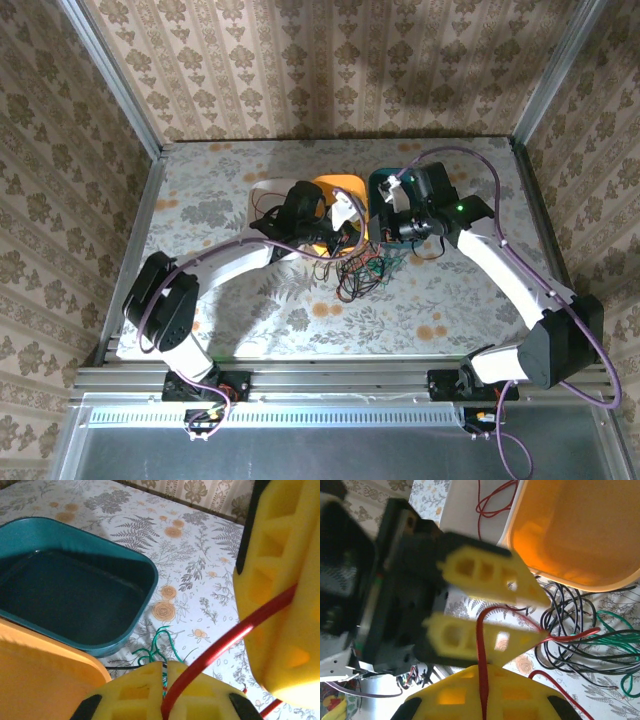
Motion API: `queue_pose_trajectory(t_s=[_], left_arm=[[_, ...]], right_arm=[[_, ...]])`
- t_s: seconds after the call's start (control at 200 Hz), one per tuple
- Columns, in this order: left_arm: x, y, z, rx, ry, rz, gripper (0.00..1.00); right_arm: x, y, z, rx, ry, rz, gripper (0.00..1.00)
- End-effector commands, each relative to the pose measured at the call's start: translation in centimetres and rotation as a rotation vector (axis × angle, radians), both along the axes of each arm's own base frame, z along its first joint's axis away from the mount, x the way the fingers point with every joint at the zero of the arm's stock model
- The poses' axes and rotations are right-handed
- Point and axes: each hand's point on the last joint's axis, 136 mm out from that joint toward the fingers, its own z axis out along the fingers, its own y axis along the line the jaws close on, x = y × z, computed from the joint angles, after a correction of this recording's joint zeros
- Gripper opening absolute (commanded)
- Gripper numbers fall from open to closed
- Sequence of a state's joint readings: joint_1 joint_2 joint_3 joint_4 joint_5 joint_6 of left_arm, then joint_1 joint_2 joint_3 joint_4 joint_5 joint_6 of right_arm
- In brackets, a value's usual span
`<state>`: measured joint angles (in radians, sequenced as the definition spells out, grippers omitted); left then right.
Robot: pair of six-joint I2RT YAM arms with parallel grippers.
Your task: Untangle the cables
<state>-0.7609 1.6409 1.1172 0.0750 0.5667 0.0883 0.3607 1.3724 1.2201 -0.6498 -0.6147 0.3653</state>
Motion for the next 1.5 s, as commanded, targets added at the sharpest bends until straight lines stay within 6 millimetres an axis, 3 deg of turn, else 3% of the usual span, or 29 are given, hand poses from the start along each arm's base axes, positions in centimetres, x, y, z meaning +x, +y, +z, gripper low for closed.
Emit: queue_pose_trajectory(t_s=[0.0, 0.08, 0.15, 0.23, 0.355, 0.485, 0.63, 0.66, 0.765, 0.95, 1.26, 1.495], left_arm=[[1.0, -0.1, 1.6, -0.041, -0.021, 0.026, 0.00], [2.4, 0.5, 2.8, -0.083, -0.029, 0.111, 0.00], [4.0, 1.5, 4.3, -0.135, -0.034, 0.203, 0.00], [6.1, 3.1, 6.3, -0.202, -0.030, 0.327, 0.00], [9.5, 7.1, 8.9, -0.294, 0.006, 0.542, 0.00], [10.8, 11.1, 12.4, -0.392, -0.027, 0.642, 0.00], [11.5, 14.7, 13.7, -0.381, -0.048, 0.711, 0.00], [12.2, 16.3, 13.2, -0.344, -0.055, 0.754, 0.00], [13.2, 19.0, 10.3, -0.172, -0.058, 0.843, 0.00], [15.1, 22.2, 5.4, 0.025, -0.061, 0.972, 0.00], [18.7, 23.9, -4.2, 0.336, -0.035, 1.086, 0.00], [18.8, 22.9, -7.7, 0.592, -0.088, 1.044, 0.00]], right_arm=[[0.2, -0.1, 0.6, 0.049, 0.013, -0.023, 0.00], [0.7, -0.8, 0.0, 0.028, 0.013, -0.066, 0.05], [1.7, -2.2, -1.0, -0.037, -0.005, -0.160, 0.44], [2.9, -4.5, -1.7, -0.110, -0.044, -0.305, 0.71], [3.6, -8.6, -2.1, -0.203, -0.087, -0.508, 0.78], [3.6, -12.0, -2.1, -0.222, -0.128, -0.669, 0.78], [2.9, -12.8, -3.5, -0.245, -0.093, -0.684, 0.77], [2.8, -12.6, -3.8, -0.242, -0.086, -0.672, 0.77], [2.7, -11.7, -4.3, -0.224, -0.072, -0.616, 0.77], [2.9, -10.3, -4.7, -0.210, -0.045, -0.536, 0.76], [2.7, -9.7, -4.9, -0.223, -0.036, -0.477, 0.75], [1.8, -9.7, -6.0, -0.250, 0.000, -0.454, 0.75]])
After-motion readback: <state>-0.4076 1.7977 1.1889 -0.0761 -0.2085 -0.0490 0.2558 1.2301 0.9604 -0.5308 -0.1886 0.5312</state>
